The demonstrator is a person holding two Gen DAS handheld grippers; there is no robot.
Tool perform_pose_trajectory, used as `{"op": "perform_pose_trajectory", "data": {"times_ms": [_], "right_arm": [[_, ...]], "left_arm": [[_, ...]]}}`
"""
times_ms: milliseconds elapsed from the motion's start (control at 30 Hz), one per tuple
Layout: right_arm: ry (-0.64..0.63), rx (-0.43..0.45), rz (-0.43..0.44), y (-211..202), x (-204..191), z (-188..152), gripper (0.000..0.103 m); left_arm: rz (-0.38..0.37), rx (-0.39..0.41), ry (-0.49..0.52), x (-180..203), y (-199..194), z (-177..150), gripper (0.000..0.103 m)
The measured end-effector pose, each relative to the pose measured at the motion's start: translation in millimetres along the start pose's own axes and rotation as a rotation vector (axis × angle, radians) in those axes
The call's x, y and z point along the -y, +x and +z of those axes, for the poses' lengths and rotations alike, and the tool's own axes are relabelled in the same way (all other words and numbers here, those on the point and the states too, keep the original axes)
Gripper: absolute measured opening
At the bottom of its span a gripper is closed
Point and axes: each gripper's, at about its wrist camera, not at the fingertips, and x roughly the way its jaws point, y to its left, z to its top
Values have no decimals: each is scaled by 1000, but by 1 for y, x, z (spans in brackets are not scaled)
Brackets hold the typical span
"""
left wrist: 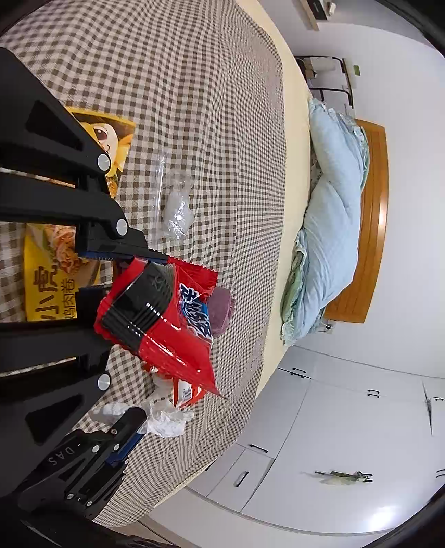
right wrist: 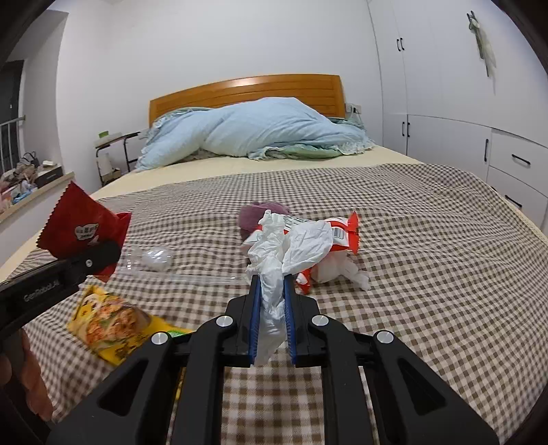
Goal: Collect trash
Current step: 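Lift the red snack bag with the left tool while the right tool holds the tissue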
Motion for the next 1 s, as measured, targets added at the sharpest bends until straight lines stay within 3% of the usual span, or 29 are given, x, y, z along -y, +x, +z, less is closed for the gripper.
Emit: {"op": "perform_pose_trajectory", "data": {"times_ms": [633, 1000], "right_arm": [[-21, 47, -9, -64, -3, -20, 13], [-10, 89, 18, -102, -1, -27, 13]], "left_arm": [[-37, 49, -4, -2, -72, -18, 8], [-71, 78, 16, 16, -109, -38, 8]]}}
